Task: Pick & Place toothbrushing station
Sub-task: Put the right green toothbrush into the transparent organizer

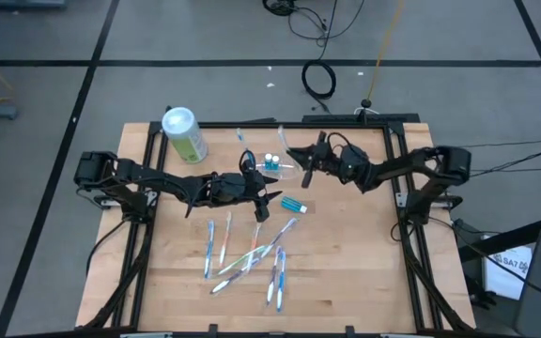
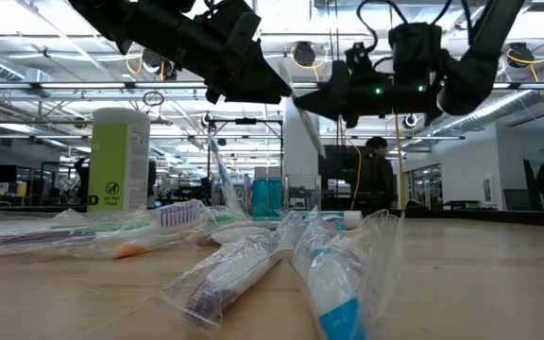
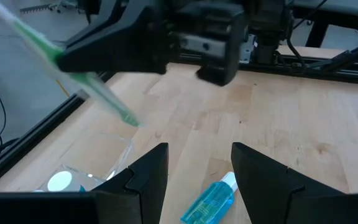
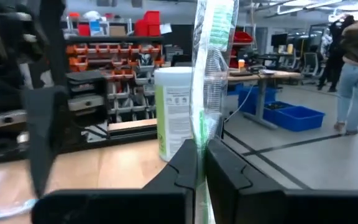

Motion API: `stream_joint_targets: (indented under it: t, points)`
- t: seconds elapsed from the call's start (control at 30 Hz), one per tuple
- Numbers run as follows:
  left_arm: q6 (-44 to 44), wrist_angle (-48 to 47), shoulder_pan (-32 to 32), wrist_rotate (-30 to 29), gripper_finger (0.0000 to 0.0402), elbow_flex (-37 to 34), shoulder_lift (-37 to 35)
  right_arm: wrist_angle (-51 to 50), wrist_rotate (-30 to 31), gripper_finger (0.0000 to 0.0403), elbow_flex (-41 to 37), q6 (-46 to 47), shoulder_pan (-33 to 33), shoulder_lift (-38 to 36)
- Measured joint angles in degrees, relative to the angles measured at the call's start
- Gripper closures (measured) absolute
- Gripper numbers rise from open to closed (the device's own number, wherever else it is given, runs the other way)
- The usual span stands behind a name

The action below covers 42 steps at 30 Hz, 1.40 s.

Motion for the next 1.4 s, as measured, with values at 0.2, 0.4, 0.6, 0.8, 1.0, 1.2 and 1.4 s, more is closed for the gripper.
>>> stream_joint_targets:
  t: [0.2,0.4,0.6,0.8,1.0,1.2,1.4]
  points:
    - [0.3,0.0,0.0,0.0,0.0218,0.0,0.0,5.6,-1.4,0.0395,0.6,2.9,-3.2,5.5]
    - [0.3,0.2,0.0,0.0,0.0218,0.0,0.0,6.0,-3.7,0.0395,4.8,3.8,-4.8,9.9]
    - [0.3,0.3,0.0,0.0,0.0218,0.0,0.0,6.0,-4.4,0.0395,7.7,3.6,-5.2,13.2]
    - [0.4,0.3,0.0,0.0,0.0218,0.0,0.0,6.1,-4.3,0.0395,7.7,3.4,-5.3,15.7]
    - [0.4,0.3,0.0,0.0,0.0218,0.0,0.0,5.9,-4.2,0.0394,7.7,3.4,-5.3,16.0]
    - [0.4,0.3,0.0,0.0,0.0218,0.0,0.0,4.1,-4.2,0.0394,7.7,3.4,-5.3,16.0]
    - [0.4,0.3,0.0,0.0,0.0218,0.0,0.0,4.1,-4.2,0.0393,7.7,3.4,-5.3,16.1]
